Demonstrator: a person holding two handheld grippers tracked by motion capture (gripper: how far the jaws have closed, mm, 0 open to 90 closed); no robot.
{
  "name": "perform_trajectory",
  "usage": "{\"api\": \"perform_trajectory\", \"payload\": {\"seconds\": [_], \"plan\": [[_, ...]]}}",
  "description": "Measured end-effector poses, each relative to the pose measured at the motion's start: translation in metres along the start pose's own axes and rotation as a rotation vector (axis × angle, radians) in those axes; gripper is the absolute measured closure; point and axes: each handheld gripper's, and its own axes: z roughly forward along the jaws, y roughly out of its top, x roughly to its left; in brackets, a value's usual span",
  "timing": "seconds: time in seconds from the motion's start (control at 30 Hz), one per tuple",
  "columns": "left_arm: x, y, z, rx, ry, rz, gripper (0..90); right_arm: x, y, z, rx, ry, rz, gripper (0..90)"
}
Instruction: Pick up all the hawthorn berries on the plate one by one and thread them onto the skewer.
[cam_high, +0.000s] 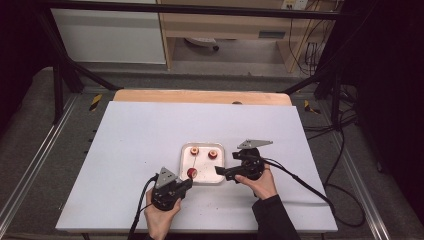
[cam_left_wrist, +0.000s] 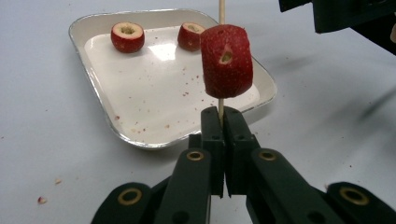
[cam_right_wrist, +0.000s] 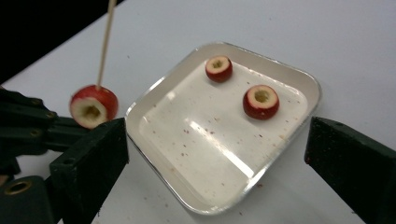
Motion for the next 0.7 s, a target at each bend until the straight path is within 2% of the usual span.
{"api": "perform_trajectory", "payload": {"seconds": [0.17, 0.33, 0.7], "plan": [[0.004, -0.005, -0.004, 0.009, 0.0, 0.004, 88.2, -0.005, 0.003, -0.001, 0.048, -0.029, -0.04, 6.8], [0.005, -0.008, -0.008, 0.003, 0.004, 0.009, 88.2, -0.007, 0.013, 0.002, 0.124, -0.064, -0.09, 6.9], [0.009, -0.01, -0.013, 0.005, 0.012, 0.011, 88.2, -0.004, 0.04, 0.026, 0.26, -0.105, -0.172, 7.1]]}}
